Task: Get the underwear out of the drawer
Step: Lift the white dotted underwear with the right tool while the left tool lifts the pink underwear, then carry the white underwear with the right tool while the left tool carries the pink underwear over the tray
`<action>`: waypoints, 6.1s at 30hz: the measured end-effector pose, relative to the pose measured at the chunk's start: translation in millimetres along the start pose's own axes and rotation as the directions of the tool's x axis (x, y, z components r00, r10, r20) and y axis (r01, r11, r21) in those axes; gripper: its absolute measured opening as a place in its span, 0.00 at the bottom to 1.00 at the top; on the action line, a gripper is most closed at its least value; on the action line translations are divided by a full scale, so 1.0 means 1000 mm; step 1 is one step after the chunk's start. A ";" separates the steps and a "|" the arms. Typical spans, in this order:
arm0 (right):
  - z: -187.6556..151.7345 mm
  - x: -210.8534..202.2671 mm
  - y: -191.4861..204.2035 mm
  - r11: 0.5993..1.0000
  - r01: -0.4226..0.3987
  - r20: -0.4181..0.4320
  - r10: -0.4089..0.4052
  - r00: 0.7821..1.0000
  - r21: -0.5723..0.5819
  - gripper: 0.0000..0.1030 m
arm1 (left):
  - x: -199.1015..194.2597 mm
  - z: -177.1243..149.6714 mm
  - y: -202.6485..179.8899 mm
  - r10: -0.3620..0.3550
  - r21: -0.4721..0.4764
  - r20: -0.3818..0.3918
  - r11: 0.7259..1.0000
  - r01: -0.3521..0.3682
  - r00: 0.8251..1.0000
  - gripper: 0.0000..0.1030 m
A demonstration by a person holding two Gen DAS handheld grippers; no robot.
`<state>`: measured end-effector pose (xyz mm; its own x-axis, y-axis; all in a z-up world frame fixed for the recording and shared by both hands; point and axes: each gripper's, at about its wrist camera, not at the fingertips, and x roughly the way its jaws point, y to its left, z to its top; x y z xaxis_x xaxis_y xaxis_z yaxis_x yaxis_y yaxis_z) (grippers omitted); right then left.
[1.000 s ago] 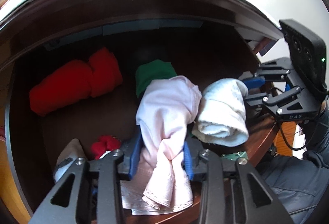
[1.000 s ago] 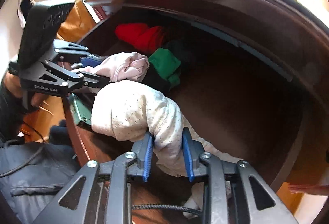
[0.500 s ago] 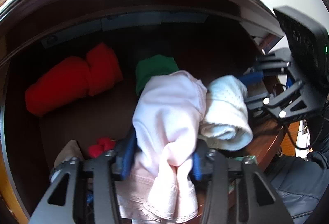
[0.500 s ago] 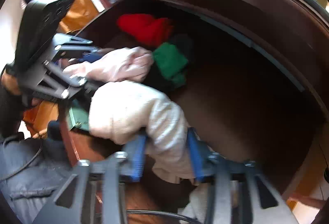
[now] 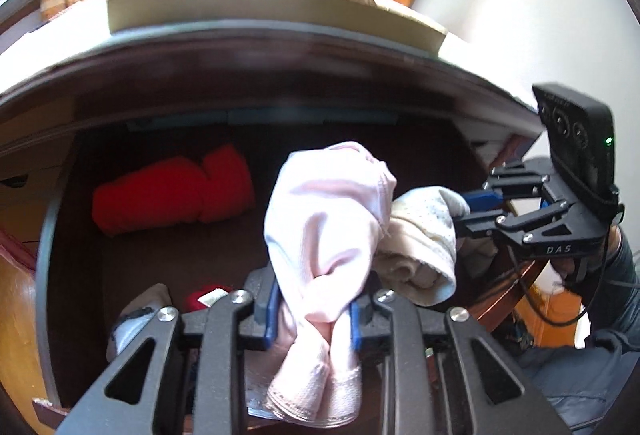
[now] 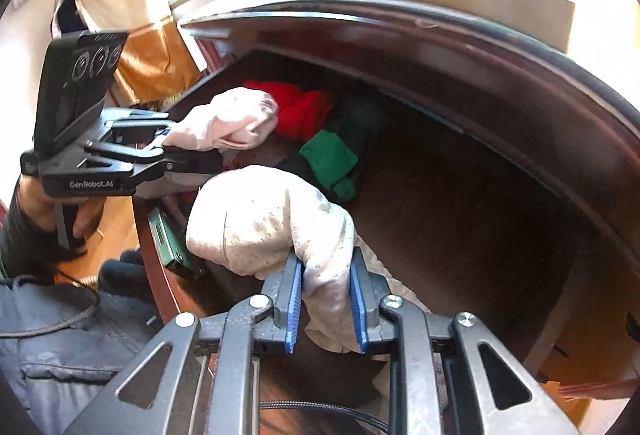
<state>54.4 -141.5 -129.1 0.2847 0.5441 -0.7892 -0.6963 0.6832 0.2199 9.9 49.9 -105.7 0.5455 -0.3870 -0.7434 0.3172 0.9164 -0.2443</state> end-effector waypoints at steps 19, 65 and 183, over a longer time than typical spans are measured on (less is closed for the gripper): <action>-0.004 -0.037 -0.020 0.977 -0.128 0.169 0.099 0.981 0.171 0.22 | -0.029 -0.007 -0.009 0.080 -0.051 0.227 0.996 -0.070 0.971 0.23; 0.021 -0.119 -0.013 0.949 -0.173 0.474 0.029 0.880 0.263 0.22 | -0.064 0.015 -0.020 0.283 -0.047 0.393 0.956 -0.288 0.875 0.23; 0.271 -0.040 -0.109 0.785 -0.368 0.456 0.123 0.881 0.499 0.14 | -0.004 0.256 0.092 0.338 -0.151 0.307 0.940 -0.305 0.890 0.22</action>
<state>297.6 -105.9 33.4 0.4663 0.7855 -0.4068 -0.3225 0.5792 0.7487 235.1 109.9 33.9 0.8308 -0.0658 -0.5527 0.0142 0.9952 -0.0971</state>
